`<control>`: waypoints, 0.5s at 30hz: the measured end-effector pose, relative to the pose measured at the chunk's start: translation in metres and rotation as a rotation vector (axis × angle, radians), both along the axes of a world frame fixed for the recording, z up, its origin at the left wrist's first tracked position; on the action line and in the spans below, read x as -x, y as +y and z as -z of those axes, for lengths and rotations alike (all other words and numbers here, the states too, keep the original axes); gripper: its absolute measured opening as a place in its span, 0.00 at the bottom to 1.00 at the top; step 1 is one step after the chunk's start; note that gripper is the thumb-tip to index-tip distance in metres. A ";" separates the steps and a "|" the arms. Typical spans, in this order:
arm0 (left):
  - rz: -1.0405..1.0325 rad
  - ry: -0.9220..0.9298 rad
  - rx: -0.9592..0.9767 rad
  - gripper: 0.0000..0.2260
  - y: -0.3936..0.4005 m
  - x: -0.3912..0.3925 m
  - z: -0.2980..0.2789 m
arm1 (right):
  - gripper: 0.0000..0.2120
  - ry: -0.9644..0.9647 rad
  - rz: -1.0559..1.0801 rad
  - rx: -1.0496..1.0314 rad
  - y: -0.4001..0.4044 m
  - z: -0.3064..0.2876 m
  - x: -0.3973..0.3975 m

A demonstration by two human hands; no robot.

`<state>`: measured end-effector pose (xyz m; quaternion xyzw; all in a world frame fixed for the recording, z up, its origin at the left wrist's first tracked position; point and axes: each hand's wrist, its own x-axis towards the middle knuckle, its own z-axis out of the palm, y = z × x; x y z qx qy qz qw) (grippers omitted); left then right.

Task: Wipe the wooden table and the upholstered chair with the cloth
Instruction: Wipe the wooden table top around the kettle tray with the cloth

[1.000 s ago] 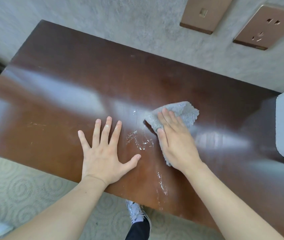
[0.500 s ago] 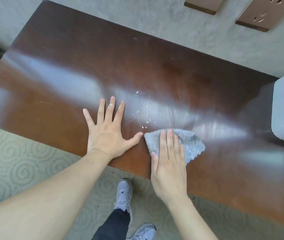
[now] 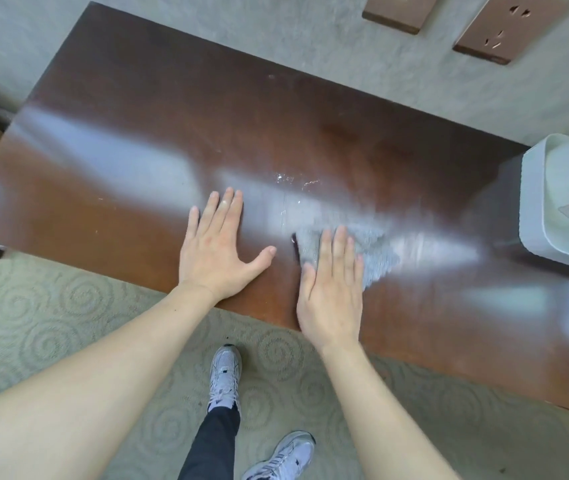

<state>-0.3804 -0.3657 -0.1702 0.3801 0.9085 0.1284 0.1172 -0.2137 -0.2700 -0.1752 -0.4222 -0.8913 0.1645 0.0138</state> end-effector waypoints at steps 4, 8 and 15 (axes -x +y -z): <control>0.121 0.145 0.048 0.45 -0.011 0.038 -0.002 | 0.29 -0.044 -0.027 0.007 -0.046 0.002 -0.024; 0.106 0.198 0.159 0.44 -0.001 0.055 0.005 | 0.32 -0.077 -0.004 -0.010 -0.029 0.004 0.013; 0.103 0.211 0.187 0.45 0.002 0.058 0.015 | 0.34 -0.088 0.173 -0.079 0.073 0.009 0.116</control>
